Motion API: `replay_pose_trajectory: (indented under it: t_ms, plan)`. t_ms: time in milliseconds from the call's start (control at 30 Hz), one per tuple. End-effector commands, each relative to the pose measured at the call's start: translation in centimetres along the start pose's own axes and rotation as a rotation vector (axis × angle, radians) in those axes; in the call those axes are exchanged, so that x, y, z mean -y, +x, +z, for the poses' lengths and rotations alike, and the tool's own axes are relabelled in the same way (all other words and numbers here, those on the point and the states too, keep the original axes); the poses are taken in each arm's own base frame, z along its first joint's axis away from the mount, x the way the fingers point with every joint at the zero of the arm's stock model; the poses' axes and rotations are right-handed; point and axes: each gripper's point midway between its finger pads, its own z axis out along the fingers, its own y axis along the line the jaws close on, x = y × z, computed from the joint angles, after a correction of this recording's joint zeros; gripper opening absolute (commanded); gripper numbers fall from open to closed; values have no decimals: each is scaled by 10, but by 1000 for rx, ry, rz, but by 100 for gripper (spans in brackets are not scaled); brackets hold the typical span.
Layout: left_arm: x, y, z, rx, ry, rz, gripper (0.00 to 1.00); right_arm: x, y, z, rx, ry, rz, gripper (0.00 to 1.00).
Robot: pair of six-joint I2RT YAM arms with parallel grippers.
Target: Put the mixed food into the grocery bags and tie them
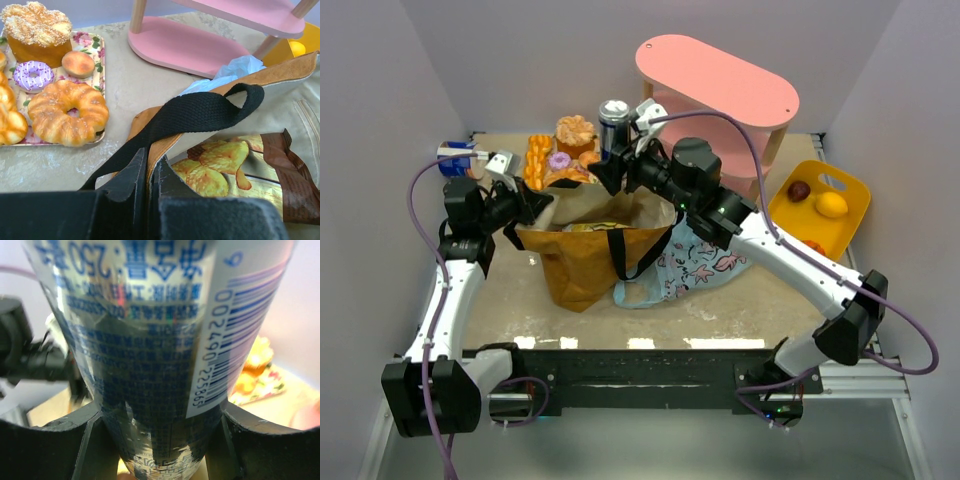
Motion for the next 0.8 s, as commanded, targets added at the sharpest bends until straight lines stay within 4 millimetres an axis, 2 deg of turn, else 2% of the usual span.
replay_pose_trajectory:
  t_ms: [0,267,433,500,533,600,633,667,700,733,767]
  plan:
    - [6,-5,-1,22,9,13,0,-20,-21,-26,55,-47,72,0]
    - [8,-6,-3,26,3,24,0,-45,38,-23,-107,-96,48,0]
    - [11,-8,-2,28,11,30,0,-61,93,-19,-235,-134,11,0]
    - [13,-9,-3,32,14,34,0,-61,112,-15,-285,-133,-18,0]
    - [14,-9,-4,34,13,38,0,-55,134,-11,-342,-111,-53,0]
    - [14,-9,-4,36,12,40,0,-47,146,-7,-370,-73,-79,0]
    - [15,-10,-4,37,13,45,0,-37,162,-4,-411,-31,-93,0]
    - [14,-10,-5,36,9,44,0,-34,168,-3,-435,-16,-102,0]
    - [14,-11,-5,38,6,46,0,-32,161,2,-434,-6,-112,0]
    - [14,-10,-4,36,5,45,0,-28,178,2,-499,2,-130,0]
    - [15,-10,-5,35,10,43,0,-26,173,5,-497,18,-137,0]
